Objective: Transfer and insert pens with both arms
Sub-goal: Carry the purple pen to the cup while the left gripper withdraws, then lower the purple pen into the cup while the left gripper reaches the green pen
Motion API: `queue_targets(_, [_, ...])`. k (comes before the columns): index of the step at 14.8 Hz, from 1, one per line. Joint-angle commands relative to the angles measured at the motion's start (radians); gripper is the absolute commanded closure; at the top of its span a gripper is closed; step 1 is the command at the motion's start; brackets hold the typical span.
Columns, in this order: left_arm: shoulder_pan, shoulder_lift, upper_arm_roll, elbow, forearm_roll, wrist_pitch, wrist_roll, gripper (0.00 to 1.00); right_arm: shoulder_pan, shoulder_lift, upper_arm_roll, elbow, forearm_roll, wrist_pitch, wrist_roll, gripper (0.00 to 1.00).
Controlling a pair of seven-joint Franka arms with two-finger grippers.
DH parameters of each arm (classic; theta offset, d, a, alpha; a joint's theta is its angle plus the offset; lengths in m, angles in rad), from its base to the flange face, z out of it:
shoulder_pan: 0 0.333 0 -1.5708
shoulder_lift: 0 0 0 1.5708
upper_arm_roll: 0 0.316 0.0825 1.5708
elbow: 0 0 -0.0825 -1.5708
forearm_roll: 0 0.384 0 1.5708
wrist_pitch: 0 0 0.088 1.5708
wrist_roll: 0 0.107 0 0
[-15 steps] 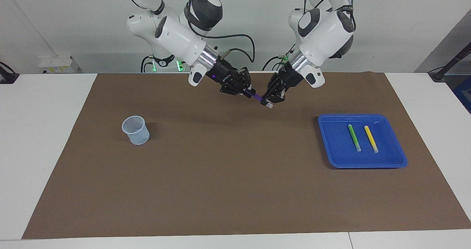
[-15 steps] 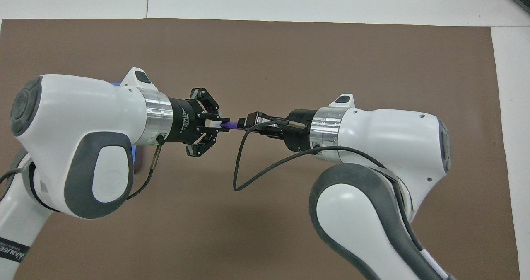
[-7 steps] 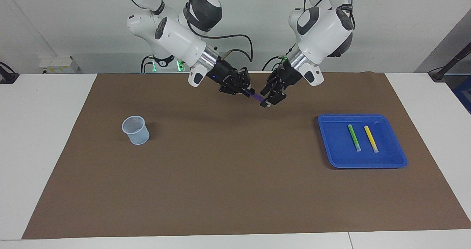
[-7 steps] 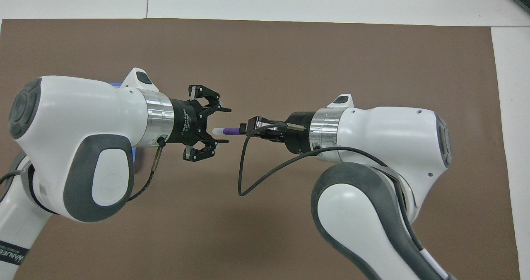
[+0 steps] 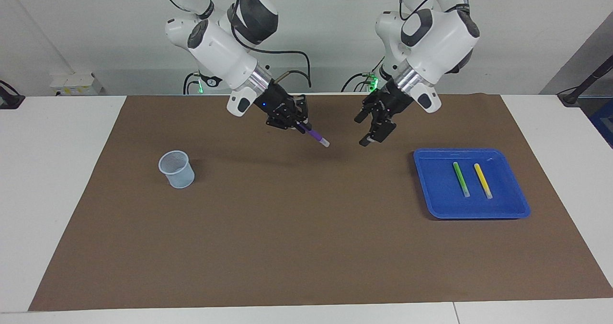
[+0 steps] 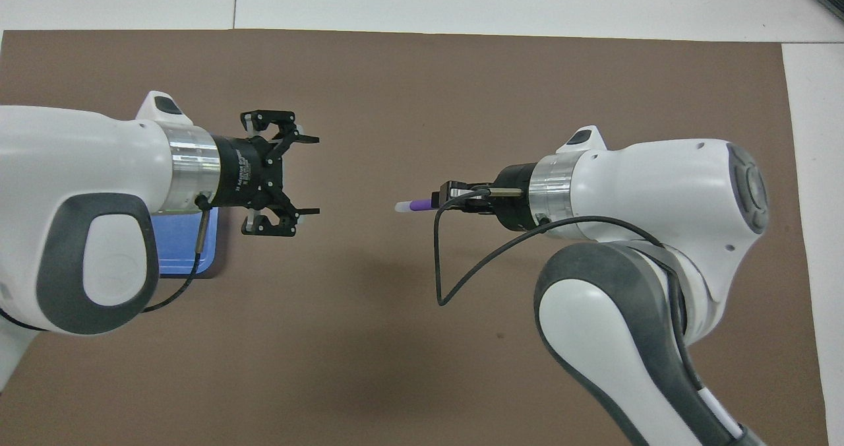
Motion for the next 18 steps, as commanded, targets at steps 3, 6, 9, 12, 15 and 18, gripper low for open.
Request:
queue_targets(3, [0.156,-0.016,-0.007,0.007,0.028,0.005,-0.001,0.00,-0.082,-0.053,0.007,0.035,-0.278,-0.149,-0.001,1.00])
queue_targets(6, [0.254,-0.019,-0.008,0.013,0.102,-0.007,0.048,0.00,-0.140,-0.084,0.006,0.033,-0.379,-0.212,-0.080,1.00])
queue_targets(9, [0.299,-0.026,-0.005,0.001,0.111,-0.024,0.277,0.00,-0.200,-0.099,0.006,0.033,-0.466,-0.254,-0.142,1.00])
queue_targets(12, [0.350,-0.031,-0.005,0.002,0.143,-0.056,0.551,0.00,-0.233,-0.105,0.007,0.026,-0.557,-0.268,-0.153,1.00])
queue_targets(15, [0.351,-0.031,-0.007,0.000,0.284,-0.061,0.687,0.00,-0.256,-0.112,0.007,0.018,-0.641,-0.266,-0.150,1.00])
queue_targets(18, [0.394,-0.029,-0.005,0.000,0.289,-0.097,0.909,0.00,-0.297,-0.122,0.006,-0.005,-0.681,-0.266,-0.148,1.00])
